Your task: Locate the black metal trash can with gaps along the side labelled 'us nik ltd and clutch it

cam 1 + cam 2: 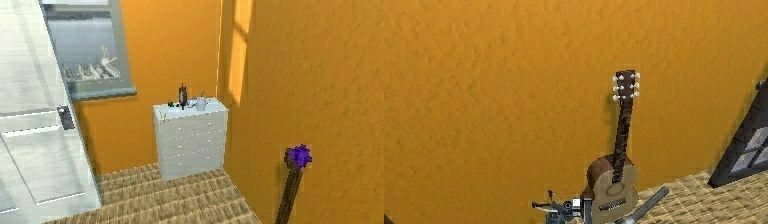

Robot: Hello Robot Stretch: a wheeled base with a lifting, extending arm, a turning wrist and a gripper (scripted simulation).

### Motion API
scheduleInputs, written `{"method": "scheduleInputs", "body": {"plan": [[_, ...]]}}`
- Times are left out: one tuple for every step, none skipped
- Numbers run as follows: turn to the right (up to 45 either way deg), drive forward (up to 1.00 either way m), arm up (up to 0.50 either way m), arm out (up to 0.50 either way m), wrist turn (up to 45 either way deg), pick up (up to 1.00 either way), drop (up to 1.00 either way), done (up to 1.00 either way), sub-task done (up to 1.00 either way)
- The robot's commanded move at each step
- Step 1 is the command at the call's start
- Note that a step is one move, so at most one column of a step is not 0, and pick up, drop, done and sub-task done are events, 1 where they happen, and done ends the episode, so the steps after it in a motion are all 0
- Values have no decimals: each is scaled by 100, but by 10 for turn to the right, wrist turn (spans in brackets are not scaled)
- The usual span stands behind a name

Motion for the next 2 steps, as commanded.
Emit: {"method": "scheduleInputs", "body": {"plan": [[0,0,0,0,120,0,0,0,0],[0,0,-30,0,0,0,0,0,0]]}}
